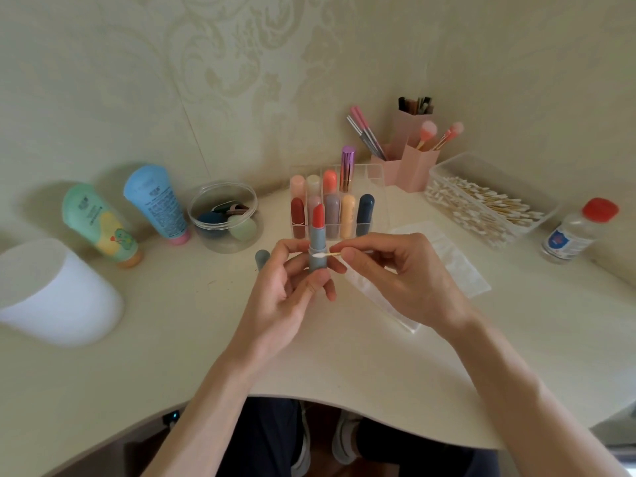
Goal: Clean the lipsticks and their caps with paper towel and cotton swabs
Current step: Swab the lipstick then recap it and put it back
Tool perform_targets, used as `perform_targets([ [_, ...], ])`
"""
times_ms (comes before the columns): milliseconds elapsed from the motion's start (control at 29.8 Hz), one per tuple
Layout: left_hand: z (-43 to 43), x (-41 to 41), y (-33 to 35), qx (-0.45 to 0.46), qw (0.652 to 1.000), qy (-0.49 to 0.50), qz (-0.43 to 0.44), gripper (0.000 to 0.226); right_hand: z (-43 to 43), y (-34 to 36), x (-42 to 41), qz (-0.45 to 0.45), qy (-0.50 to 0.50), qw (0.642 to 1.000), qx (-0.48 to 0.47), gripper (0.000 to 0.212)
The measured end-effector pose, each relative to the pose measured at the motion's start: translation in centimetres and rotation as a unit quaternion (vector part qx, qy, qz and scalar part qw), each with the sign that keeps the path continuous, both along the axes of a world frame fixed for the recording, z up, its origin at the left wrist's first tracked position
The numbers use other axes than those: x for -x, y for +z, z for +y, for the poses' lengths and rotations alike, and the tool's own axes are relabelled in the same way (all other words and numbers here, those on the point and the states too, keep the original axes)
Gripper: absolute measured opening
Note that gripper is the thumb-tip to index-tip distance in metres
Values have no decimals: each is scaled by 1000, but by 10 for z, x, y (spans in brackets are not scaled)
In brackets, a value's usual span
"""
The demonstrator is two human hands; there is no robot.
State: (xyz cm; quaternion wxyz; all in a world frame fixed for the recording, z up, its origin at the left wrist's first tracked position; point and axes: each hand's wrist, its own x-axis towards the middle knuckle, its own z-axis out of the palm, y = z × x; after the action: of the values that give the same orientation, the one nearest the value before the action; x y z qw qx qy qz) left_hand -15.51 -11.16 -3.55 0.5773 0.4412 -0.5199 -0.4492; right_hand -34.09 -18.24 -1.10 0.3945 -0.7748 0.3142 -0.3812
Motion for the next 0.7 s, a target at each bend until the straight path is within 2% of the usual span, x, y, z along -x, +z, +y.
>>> perform_targets([
  [134,1,0,-1,-10,1000,-1,12,19,-1,-2,-1,-11,11,1000,-14,20],
  [335,2,0,1,-21,1000,-10,-1,23,-1,-2,-1,-26,-10,1000,-8,17],
  [436,1,0,3,-28,999,17,6,31,0,-4,-4,-22,-6,1000,-7,17],
  [570,2,0,4,-22,999,45,18,25,1,-4,-5,-18,3,1000,-3,16],
  [704,2,1,7,-13,997,60,42,33,1,-3,-4,-19,-5,1000,-4,16],
])
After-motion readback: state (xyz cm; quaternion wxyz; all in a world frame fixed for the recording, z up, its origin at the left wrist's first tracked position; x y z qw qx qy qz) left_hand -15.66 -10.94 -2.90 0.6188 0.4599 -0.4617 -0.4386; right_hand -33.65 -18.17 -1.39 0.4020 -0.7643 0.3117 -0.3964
